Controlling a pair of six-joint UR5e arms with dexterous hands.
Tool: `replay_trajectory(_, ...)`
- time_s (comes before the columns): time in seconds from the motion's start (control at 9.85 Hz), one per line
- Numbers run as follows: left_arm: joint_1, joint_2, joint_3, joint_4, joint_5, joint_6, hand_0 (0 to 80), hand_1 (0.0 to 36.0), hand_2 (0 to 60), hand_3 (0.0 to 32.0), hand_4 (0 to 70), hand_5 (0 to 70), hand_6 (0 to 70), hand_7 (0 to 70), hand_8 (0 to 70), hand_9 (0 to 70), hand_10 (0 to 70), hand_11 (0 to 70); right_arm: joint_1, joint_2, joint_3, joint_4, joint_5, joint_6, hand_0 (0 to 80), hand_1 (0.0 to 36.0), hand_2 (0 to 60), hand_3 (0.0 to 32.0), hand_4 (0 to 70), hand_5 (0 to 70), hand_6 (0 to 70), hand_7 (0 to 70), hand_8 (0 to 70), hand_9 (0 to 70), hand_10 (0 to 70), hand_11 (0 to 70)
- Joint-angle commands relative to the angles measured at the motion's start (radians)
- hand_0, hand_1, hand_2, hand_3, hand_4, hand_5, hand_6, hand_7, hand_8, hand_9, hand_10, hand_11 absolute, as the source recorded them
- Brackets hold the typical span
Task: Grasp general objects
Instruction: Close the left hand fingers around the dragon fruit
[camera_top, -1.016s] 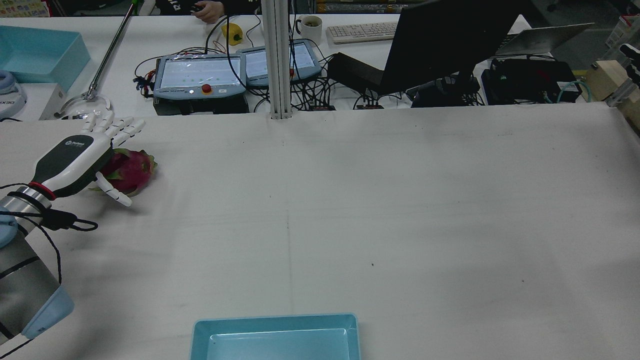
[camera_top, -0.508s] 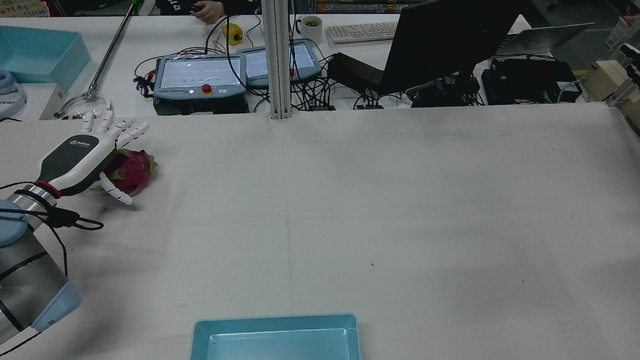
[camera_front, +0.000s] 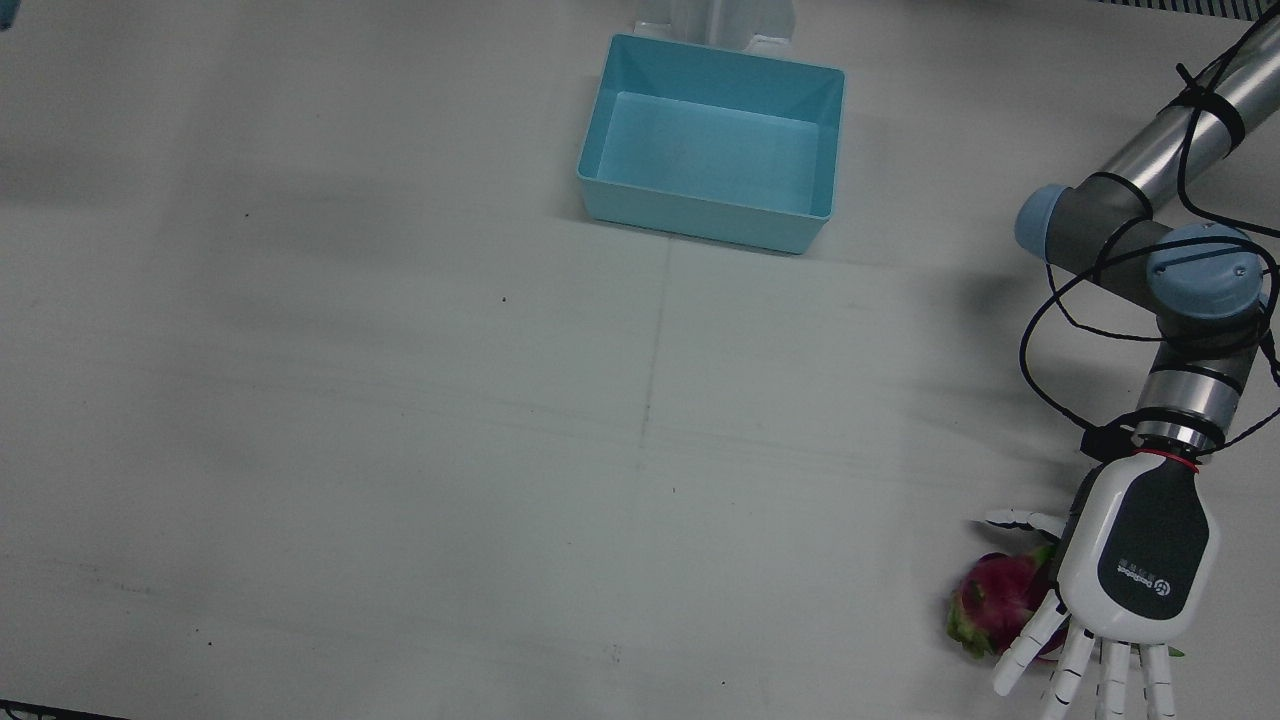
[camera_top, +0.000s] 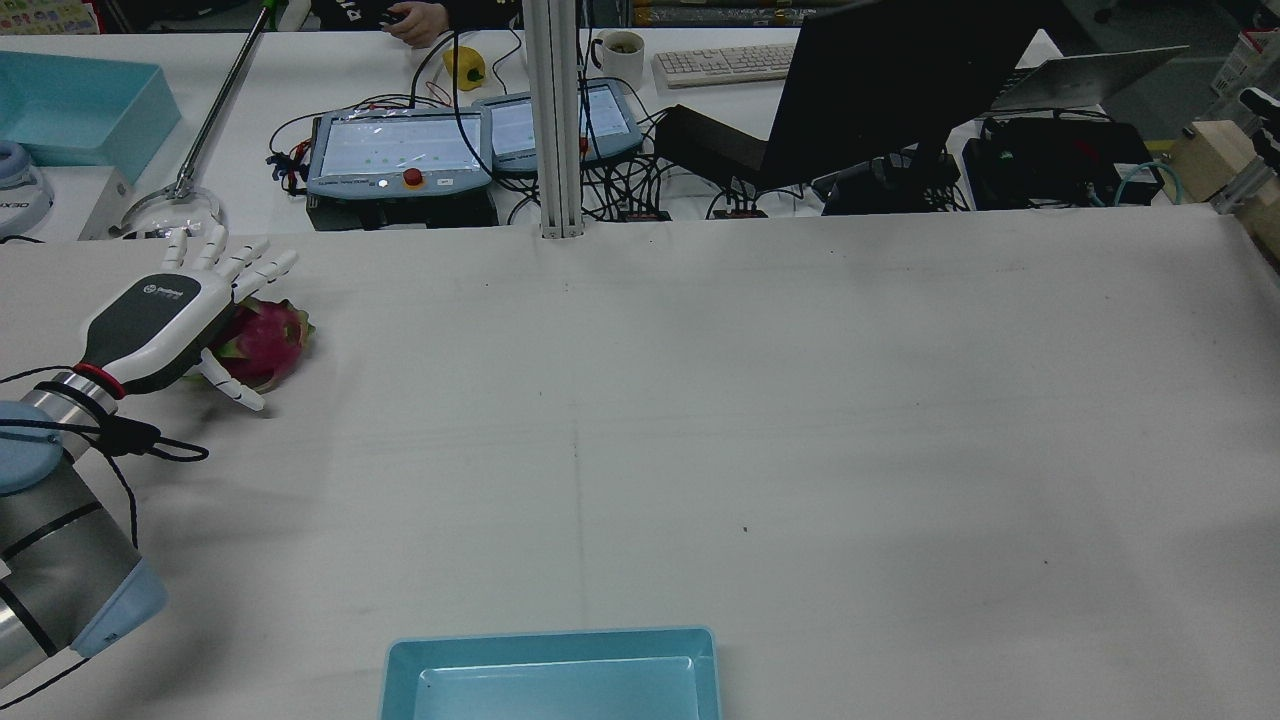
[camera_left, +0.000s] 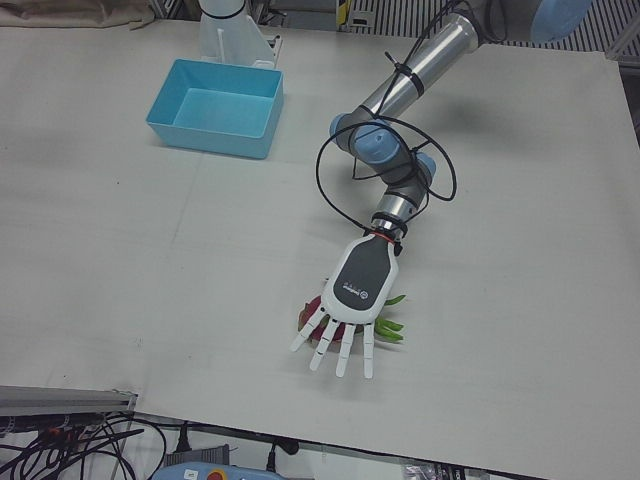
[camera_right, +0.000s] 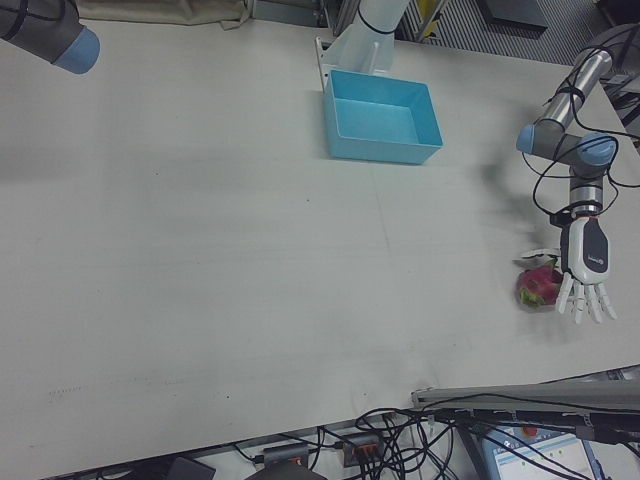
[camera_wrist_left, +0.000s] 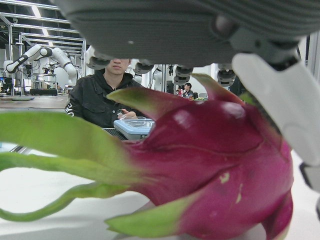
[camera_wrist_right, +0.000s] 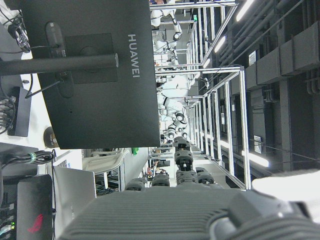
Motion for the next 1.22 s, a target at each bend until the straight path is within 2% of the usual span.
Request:
replay_trajectory(0.0, -0.001, -0.008, 0.041, -0.034, 0.0, 0.002, 44.7, 11.8, 14.8, 11.2, 0.0, 1.4, 0.4, 16.6, 2.3, 1.9, 0.0, 0.0, 0.0, 0.0, 0.0, 0.0, 0.0, 0.0, 0.0, 0.0, 0.0, 0.0, 0.0, 0.0, 0.0, 0.0, 0.0, 0.0, 0.0, 0.0)
replay_trajectory(0.2, -0.003, -0.011, 0.047, -0.046, -0.002, 0.025, 44.7, 11.8, 14.6, 11.0, 0.0, 1.4, 0.5, 16.7, 2.3, 1.9, 0.0, 0.0, 0.0, 0.0, 0.0, 0.0, 0.0, 0.0, 0.0, 0.0, 0.0, 0.0, 0.0, 0.0, 0.0, 0.0, 0.0, 0.0, 0.0, 0.0)
replay_trajectory(0.3, -0.003, -0.016, 0.056, -0.054, -0.003, 0.033, 43.5, 9.6, 15.2, 0.0, 10.6, 3.5, 10.3, 28.7, 9.1, 4.3, 0.0, 0.0, 0.0, 0.0, 0.0, 0.0, 0.0, 0.0, 0.0, 0.0, 0.0, 0.0, 0.0, 0.0, 0.0, 0.0, 0.0, 0.0, 0.0, 0.0)
replay_trajectory(0.41, -0.003, -0.022, 0.079, -0.069, -0.005, 0.033, 44.7, 9.4, 19.7, 0.0, 29.4, 10.5, 19.9, 41.8, 13.6, 10.2, 0.3, 0.5, 0.0, 0.0, 0.0, 0.0, 0.0, 0.0, 0.0, 0.0, 0.0, 0.0, 0.0, 0.0, 0.0, 0.0, 0.0, 0.0, 0.0, 0.0)
replay_trajectory(0.51, -0.003, -0.028, 0.096, -0.08, -0.005, 0.033, 46.2, 9.2, 26.2, 0.0, 60.3, 24.8, 36.9, 62.1, 21.9, 29.5, 7.9, 11.3, 0.0, 0.0, 0.0, 0.002, 0.0, 0.0, 0.0, 0.0, 0.0, 0.0, 0.0, 0.0, 0.0, 0.0, 0.0, 0.0, 0.0, 0.0)
replay_trajectory(0.61, -0.003, -0.028, 0.096, -0.08, -0.005, 0.033, 47.3, 10.4, 31.1, 0.0, 70.0, 32.4, 47.7, 70.0, 27.0, 40.5, 17.3, 24.9, 0.0, 0.0, 0.0, 0.0, 0.0, 0.0, 0.0, 0.0, 0.0, 0.0, 0.0, 0.0, 0.0, 0.0, 0.0, 0.0, 0.0, 0.0)
replay_trajectory(0.71, -0.003, -0.028, 0.096, -0.081, -0.005, 0.033, 47.1, 7.8, 31.3, 0.0, 70.0, 40.9, 61.3, 70.0, 37.2, 51.9, 30.9, 43.9, 0.0, 0.0, 0.0, 0.0, 0.0, 0.0, 0.0, 0.0, 0.0, 0.0, 0.0, 0.0, 0.0, 0.0, 0.0, 0.0, 0.0, 0.0)
replay_trajectory(0.81, -0.003, -0.028, 0.096, -0.081, -0.005, 0.033, 46.6, 5.7, 31.0, 0.0, 70.0, 45.9, 70.0, 70.0, 43.7, 59.7, 43.5, 60.4, 0.0, 0.0, 0.0, 0.002, 0.0, 0.0, 0.0, 0.0, 0.0, 0.0, 0.0, 0.0, 0.0, 0.0, 0.0, 0.0, 0.0, 0.0)
replay_trajectory(0.91, -0.003, -0.028, 0.095, -0.081, -0.005, 0.031, 46.6, 5.7, 31.0, 0.0, 70.0, 45.9, 70.0, 70.0, 43.7, 59.7, 43.5, 60.4, 0.0, 0.0, 0.0, 0.0, 0.0, 0.0, 0.0, 0.0, 0.0, 0.0, 0.0, 0.0, 0.0, 0.0, 0.0, 0.0, 0.0, 0.0)
replay_trajectory(1.02, -0.006, -0.028, 0.09, -0.08, -0.002, 0.024, 46.7, 5.2, 30.8, 0.0, 70.0, 47.0, 70.0, 70.0, 44.9, 61.2, 46.6, 64.8, 0.0, 0.0, 0.0, 0.0, 0.0, 0.0, 0.0, 0.0, 0.0, 0.0, 0.0, 0.0, 0.0, 0.0, 0.0, 0.0, 0.0, 0.0)
replay_trajectory(1.12, -0.017, -0.03, 0.081, -0.068, 0.002, 0.001, 45.8, 1.7, 27.7, 0.0, 70.0, 49.6, 70.0, 70.0, 49.4, 66.7, 70.0, 70.0, 0.0, 0.0, 0.0, 0.0, 0.0, 0.0, 0.0, 0.0, 0.0, 0.0, 0.0, 0.0, 0.0, 0.0, 0.0, 0.0, 0.0, 0.0)
